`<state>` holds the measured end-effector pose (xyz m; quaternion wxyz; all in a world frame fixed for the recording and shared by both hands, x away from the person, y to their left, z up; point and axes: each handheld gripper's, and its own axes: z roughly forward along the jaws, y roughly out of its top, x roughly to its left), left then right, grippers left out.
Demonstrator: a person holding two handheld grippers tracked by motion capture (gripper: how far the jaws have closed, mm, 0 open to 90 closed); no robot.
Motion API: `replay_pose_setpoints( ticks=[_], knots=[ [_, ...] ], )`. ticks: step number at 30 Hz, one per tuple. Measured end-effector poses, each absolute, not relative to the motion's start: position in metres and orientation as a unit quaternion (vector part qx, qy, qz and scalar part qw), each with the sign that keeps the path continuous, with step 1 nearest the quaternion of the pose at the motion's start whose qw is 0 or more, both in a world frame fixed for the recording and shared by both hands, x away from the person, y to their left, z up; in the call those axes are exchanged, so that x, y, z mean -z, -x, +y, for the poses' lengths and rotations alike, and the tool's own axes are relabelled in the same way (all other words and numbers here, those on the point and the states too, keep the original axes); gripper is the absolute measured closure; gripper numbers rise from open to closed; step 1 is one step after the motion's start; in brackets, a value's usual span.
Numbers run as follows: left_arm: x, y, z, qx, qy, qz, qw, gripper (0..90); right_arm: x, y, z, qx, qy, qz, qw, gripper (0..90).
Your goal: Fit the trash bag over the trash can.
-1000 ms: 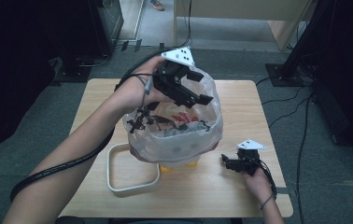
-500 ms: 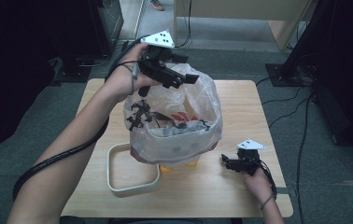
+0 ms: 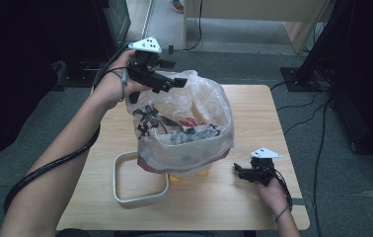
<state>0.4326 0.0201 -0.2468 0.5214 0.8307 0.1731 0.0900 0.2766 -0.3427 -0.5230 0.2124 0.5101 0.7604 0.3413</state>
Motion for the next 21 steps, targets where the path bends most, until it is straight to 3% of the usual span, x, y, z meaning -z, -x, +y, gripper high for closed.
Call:
replay_pose_setpoints(
  ticks=[8,12,17,21],
  knots=[
    [0.201,-0.413,0.006,-0.111,-0.806,0.134,0.565,20.3,0.523,-0.277,-0.343,-0.341,-0.51,0.761,0.212,14.0],
    [0.18,-0.394,-0.013,-0.085,-0.79,0.118,0.596,20.3,0.523,-0.277,-0.343,-0.341,-0.51,0.761,0.212,14.1],
    [0.209,-0.375,-0.04,-0.04,-0.821,0.089,0.562,20.3,0.523,-0.276,-0.343,-0.341,-0.51,0.761,0.212,14.1],
    [0.24,-0.377,-0.046,-0.029,-0.846,0.113,0.52,20.3,0.523,-0.276,-0.343,-0.342,-0.509,0.761,0.212,14.0]
  ],
)
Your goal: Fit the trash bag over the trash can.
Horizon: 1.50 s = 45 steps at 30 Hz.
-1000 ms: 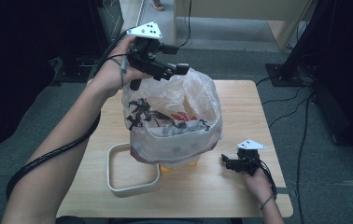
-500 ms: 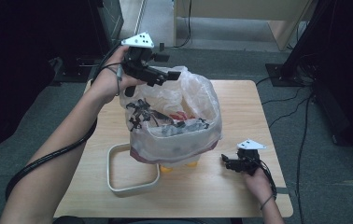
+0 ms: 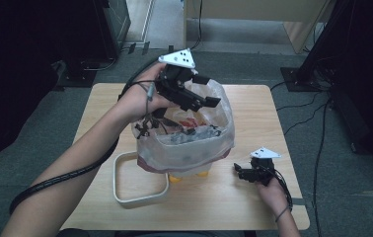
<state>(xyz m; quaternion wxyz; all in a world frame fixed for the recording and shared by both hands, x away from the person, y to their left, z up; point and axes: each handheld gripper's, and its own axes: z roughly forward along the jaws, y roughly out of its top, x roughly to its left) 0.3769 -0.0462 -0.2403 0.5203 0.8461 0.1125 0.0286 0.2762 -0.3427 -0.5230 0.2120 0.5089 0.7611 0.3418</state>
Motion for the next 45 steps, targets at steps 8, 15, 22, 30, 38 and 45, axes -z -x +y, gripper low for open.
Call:
replay_pose_setpoints(
  ticks=[8,15,22,30,38,45],
  knots=[
    [0.274,-0.371,-0.065,-0.041,-0.904,0.069,0.421,20.3,0.523,-0.276,-0.343,-0.342,-0.509,0.761,0.212,14.0],
    [0.273,-0.376,-0.083,-0.045,-0.923,0.033,0.38,20.2,0.523,-0.276,-0.343,-0.341,-0.508,0.762,0.212,14.1],
    [0.284,-0.382,-0.079,-0.049,-0.932,0.036,0.358,20.3,0.523,-0.276,-0.343,-0.342,-0.508,0.762,0.212,14.0],
    [0.265,-0.376,-0.07,-0.041,-0.907,0.042,0.417,20.3,0.523,-0.276,-0.343,-0.342,-0.507,0.763,0.212,14.0],
    [0.217,-0.374,-0.053,-0.05,-0.862,0.062,0.5,20.3,0.523,-0.276,-0.343,-0.342,-0.507,0.762,0.212,14.1],
    [0.194,-0.376,-0.028,-0.067,-0.848,0.076,0.521,20.3,0.523,-0.276,-0.343,-0.342,-0.507,0.763,0.212,14.0]
  ],
)
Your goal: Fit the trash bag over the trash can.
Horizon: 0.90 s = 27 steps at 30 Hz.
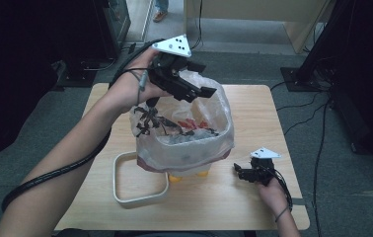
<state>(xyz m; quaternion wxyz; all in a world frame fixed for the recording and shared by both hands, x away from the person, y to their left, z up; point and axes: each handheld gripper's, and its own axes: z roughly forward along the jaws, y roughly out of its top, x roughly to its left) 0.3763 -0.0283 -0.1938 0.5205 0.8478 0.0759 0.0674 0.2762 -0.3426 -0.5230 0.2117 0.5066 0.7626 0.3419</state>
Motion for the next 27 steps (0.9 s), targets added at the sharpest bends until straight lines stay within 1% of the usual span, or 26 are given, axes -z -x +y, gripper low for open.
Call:
replay_pose_setpoints(
  ticks=[7,21,27],
  knots=[
    [0.195,-0.381,-0.002,-0.061,-0.844,0.097,0.524,20.3,0.523,-0.276,-0.343,-0.343,-0.507,0.762,0.212,14.1],
    [0.189,-0.383,0.041,-0.078,-0.838,0.122,0.526,20.3,0.523,-0.276,-0.342,-0.342,-0.508,0.762,0.211,14.0],
    [0.183,-0.382,0.059,-0.075,-0.826,0.126,0.544,20.3,0.523,-0.276,-0.342,-0.343,-0.508,0.761,0.211,14.0]
  ],
)
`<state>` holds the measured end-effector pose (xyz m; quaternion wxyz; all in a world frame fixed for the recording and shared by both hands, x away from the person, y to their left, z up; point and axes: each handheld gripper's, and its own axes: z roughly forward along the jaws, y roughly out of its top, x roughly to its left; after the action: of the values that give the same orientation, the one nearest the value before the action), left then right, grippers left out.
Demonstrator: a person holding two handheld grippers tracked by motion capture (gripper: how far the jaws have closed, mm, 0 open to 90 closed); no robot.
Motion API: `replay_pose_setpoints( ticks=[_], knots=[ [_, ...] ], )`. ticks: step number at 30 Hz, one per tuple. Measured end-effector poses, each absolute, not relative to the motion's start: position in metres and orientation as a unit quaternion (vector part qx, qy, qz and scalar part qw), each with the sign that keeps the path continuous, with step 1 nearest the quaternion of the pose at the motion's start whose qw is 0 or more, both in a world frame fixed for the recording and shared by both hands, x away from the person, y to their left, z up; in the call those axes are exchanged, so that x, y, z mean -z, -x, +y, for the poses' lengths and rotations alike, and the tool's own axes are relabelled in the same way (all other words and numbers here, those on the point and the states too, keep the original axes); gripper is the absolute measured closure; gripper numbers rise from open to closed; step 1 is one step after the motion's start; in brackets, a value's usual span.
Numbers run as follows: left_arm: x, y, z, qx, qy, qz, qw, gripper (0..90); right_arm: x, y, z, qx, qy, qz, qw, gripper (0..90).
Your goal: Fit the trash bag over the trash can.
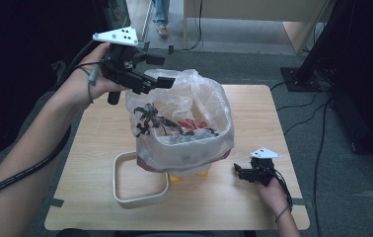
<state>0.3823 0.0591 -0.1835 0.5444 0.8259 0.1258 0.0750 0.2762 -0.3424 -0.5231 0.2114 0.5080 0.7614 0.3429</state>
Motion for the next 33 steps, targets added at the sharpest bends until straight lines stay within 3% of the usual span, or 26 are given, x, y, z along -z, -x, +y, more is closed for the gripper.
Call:
replay_pose_setpoints(
  ticks=[33],
  knots=[
    [0.225,-0.389,0.166,-0.114,-0.8,0.194,0.556,20.3,0.523,-0.276,-0.342,-0.342,-0.508,0.762,0.211,14.0]
  ],
)
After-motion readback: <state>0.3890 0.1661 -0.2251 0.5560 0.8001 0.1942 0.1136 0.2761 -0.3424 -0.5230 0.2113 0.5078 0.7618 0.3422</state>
